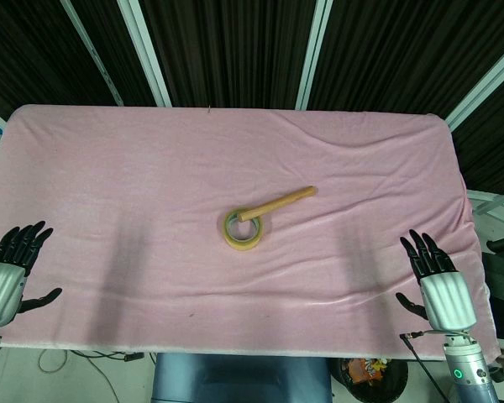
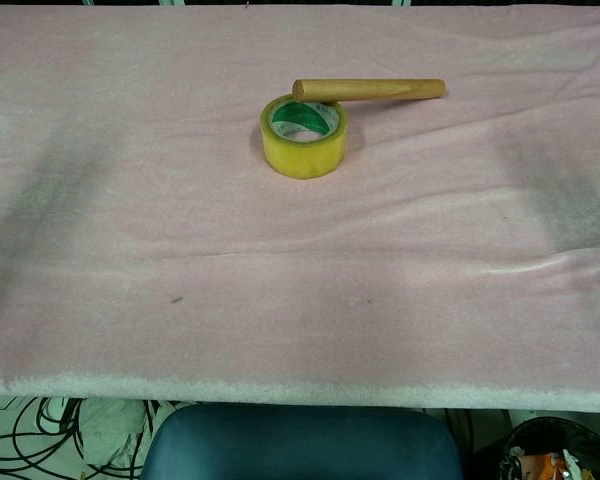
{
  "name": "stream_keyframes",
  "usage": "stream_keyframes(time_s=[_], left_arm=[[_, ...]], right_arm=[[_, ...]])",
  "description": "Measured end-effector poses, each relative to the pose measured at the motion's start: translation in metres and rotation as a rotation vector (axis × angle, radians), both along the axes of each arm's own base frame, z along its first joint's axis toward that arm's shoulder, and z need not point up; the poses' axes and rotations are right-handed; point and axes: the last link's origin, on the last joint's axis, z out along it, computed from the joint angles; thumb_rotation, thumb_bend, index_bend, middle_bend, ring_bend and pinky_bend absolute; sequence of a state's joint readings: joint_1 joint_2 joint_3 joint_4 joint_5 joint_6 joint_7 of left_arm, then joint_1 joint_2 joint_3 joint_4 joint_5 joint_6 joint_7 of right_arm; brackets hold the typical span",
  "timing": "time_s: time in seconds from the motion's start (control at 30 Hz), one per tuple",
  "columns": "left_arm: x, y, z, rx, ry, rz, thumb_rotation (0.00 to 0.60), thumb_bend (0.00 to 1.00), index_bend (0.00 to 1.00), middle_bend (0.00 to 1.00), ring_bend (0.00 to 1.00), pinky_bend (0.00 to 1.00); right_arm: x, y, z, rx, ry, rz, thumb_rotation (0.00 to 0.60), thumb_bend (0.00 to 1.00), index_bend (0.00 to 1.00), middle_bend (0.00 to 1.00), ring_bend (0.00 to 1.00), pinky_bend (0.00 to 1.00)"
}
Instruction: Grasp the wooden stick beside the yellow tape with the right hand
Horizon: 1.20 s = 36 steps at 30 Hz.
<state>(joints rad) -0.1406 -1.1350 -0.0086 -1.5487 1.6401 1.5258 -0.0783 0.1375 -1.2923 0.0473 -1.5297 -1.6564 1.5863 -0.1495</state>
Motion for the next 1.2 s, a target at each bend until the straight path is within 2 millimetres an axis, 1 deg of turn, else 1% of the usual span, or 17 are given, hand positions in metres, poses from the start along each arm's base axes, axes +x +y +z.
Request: stream_keyframes(time_s=[0.33,0.47,0.6,0.7,0.8,0.9,1.03,1.2], left_arm=[[0.0,-0.001,0.001,0.0,-0.006,0.001,0.6,0.0,0.0,0.0,0.0,0.0],[-0.001,-0.002,0.002,0.003,-0.014,0.003,0.6,0.0,0.0,0.0,0.0,0.0],[-0.002,-0.002,0.002,0.003,-0.023,0.013,0.6,0.0,0.0,0.0,0.0,0.0],[-0.002,-0.001,0.002,0.001,-0.027,0.019,0.6,0.0,0.0,0.0,0.0,0.0],[-0.002,-0.001,0.002,-0.002,-0.031,0.024,0.6,0.0,0.0,0.0,0.0,0.0],[-0.002,0.0,0.002,-0.003,-0.036,0.03,0.6,0.0,0.0,0.0,0.0,0.0],[-0.003,0.001,0.001,-0.008,-0.042,0.043,0.6,0.0,0.0,0.0,0.0,0.0],[-0.004,0.002,0.001,-0.018,-0.048,0.061,0.6,0.0,0.0,0.0,0.0,0.0]], right_arm=[[0.002,0.001,0.0,-0.002,-0.004,0.011,0.6,0.07,0.0,0.0,0.03,0.24],[0.004,0.001,-0.002,0.005,-0.017,0.014,0.6,0.08,0.0,0.01,0.04,0.24],[0.011,-0.001,-0.004,0.015,-0.074,0.016,0.6,0.11,0.0,0.05,0.06,0.24],[0.02,-0.009,-0.006,0.025,-0.131,0.024,0.6,0.11,0.0,0.06,0.07,0.24],[0.028,-0.021,-0.011,0.048,-0.153,0.031,0.6,0.12,0.02,0.07,0.07,0.24],[0.038,-0.039,-0.017,0.081,-0.165,0.037,0.6,0.15,0.06,0.09,0.08,0.25],[0.052,-0.068,-0.03,0.139,-0.192,0.031,0.6,0.17,0.1,0.12,0.11,0.27],[0.079,-0.114,-0.052,0.185,-0.233,0.032,0.6,0.18,0.13,0.17,0.17,0.31]])
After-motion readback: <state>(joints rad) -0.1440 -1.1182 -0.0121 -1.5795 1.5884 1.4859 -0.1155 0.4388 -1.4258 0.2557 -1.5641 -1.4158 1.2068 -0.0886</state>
